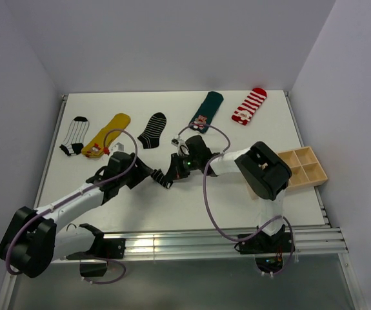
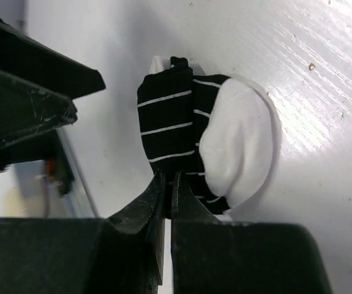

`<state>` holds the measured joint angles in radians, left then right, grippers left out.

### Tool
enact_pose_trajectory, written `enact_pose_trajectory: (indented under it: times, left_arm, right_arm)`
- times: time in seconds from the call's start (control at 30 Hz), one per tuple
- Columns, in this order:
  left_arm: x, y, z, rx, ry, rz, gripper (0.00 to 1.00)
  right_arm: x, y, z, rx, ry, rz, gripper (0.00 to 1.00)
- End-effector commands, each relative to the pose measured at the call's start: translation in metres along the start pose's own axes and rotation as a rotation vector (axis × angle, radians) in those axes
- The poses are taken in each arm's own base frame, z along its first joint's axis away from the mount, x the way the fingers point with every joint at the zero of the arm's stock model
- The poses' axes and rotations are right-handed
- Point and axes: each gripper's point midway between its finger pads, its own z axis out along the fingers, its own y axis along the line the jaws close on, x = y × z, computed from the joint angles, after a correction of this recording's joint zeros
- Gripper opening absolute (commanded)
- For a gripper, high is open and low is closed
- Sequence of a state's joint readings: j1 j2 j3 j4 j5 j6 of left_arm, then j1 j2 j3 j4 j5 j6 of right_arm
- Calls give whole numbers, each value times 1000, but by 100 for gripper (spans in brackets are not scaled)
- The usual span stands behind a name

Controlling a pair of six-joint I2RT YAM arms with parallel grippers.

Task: Roll the socks
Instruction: Roll the sock at the center of the board.

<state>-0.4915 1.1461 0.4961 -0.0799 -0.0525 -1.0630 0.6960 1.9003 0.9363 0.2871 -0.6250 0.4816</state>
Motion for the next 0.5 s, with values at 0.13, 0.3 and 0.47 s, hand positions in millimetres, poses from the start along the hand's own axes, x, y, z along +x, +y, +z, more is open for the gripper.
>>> enact_pose_trajectory:
  times: [0.13, 0.3, 0.47]
  left_arm:
    - [0, -36, 12, 177, -10, -9, 61]
    - [4, -28, 23, 161, -7, -5, 59]
    - [15, -16, 34, 123, 28, 4, 56]
  right_arm:
    - [26, 4, -3, -232, 89, 300, 0]
    - [26, -5, -4, -261, 78, 376, 0]
    - [26, -9, -5, -261, 78, 401, 0]
